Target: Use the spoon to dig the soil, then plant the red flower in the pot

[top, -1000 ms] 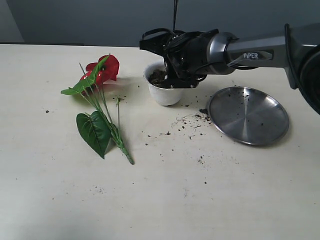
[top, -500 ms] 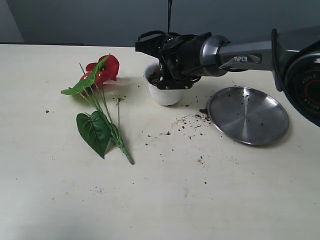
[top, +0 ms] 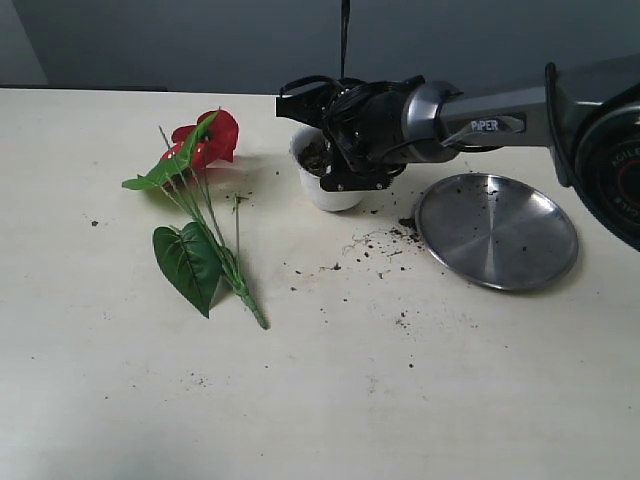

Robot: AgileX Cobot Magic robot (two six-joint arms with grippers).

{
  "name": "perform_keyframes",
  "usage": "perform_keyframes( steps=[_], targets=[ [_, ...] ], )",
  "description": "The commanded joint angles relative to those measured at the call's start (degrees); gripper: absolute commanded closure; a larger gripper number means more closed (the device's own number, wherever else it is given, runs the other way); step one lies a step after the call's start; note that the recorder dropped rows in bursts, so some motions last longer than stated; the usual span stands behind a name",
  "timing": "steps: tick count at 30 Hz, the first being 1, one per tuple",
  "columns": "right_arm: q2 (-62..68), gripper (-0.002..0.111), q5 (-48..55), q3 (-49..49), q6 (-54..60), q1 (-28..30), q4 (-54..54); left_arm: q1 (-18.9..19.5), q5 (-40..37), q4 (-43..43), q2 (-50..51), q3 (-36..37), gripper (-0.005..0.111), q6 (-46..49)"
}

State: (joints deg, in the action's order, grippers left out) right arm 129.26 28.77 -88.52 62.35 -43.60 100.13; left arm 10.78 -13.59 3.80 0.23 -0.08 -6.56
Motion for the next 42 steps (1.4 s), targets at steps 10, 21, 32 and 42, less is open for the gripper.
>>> perform_keyframes(
  steps=[10,21,32,42],
  targets=[
    [0.14,0.109,-0.01,0.73,-0.5,-2.2,-0.18,0.04,0.29,0.03,-0.23,0.08,0.106,-0.37],
    [-1.68,0.109,2.1,0.83,-0.62,-2.67,-0.18,0.04,0.29,0.03,-0.23,0.08,0.106,-0.37],
    [-4.77,0.109,2.83,5.4,-0.62,-3.79,-0.18,0.04,0.29,0.03,-0.23,0.08,0.106,-0.37],
    [-6.24,0.109,2.96,5.4,1.17,-3.57,-0.18,0.04,0.29,0.03,-0.23,0.08,0.106,-0.37]
  ],
)
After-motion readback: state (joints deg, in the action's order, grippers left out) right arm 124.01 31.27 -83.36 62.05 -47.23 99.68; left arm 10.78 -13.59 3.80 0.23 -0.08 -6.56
